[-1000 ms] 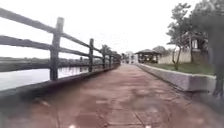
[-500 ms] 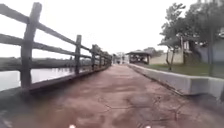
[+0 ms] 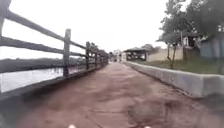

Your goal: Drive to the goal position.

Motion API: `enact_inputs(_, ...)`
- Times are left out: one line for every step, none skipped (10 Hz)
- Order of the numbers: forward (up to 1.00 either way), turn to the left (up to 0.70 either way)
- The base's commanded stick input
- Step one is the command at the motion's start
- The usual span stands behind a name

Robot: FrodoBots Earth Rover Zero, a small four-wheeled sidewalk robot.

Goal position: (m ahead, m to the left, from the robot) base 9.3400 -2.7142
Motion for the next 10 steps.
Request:
enact_inputs(1.0, 0.11)
enact_inputs(1.0, 0.11)
enact_inputs(1.0, 0.11)
enact_inputs(1.0, 0.11)
enact_inputs(1.0, 0.11)
enact_inputs(1.0, 0.11)
enact_inputs(1.0, 0.09)
enact_inputs(1.0, -0.12)
enact_inputs(1.0, -0.29)
enact_inputs(1.0, -0.29)
